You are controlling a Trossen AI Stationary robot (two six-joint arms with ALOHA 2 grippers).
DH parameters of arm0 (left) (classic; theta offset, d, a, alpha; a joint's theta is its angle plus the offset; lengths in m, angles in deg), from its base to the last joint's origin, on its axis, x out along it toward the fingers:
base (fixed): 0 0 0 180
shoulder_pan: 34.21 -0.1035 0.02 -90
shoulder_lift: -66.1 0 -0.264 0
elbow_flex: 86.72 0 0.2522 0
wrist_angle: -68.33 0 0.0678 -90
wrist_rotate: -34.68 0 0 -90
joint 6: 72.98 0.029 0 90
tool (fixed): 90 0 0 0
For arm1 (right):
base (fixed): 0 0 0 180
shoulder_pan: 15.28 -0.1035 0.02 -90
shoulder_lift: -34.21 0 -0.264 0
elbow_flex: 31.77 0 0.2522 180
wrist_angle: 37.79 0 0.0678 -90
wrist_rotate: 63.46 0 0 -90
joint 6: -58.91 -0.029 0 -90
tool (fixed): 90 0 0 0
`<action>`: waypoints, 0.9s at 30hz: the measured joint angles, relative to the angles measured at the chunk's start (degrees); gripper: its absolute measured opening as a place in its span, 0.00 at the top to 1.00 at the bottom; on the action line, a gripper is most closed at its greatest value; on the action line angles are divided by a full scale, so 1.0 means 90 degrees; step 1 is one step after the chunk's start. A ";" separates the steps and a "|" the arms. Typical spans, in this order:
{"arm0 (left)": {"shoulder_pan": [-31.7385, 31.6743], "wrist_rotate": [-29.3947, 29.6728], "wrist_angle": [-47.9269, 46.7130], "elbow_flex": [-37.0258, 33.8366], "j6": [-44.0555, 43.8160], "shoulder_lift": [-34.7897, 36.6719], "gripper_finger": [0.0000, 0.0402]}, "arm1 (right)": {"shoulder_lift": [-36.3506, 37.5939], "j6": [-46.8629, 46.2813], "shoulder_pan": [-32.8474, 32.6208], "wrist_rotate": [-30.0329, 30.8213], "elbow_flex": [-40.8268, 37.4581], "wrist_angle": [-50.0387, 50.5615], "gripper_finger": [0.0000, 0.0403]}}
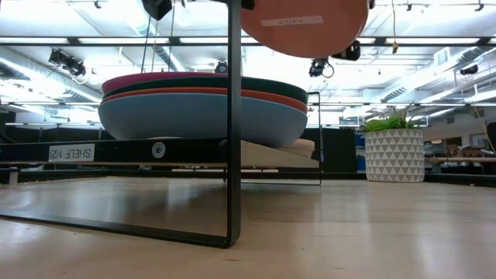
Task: Place and stack plates onto a shelf
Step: Stack the brown plate on top of the white plate on the shelf
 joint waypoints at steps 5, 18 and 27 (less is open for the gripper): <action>-0.0017 -0.0001 -0.0111 0.0000 -0.0387 0.0000 0.83 | 0.0706 -0.0226 0.0305 0.0421 0.0000 -0.0001 0.71; -0.1214 -0.0503 -0.1183 -0.0002 -0.2296 0.0002 0.84 | 0.1928 -0.0350 -0.0586 0.2322 0.0000 -0.0005 0.70; -0.2240 -0.1511 -0.1096 -0.0022 -0.2360 -0.0287 0.85 | 0.1641 -0.0356 -0.1129 0.2649 -0.0005 -0.0002 0.70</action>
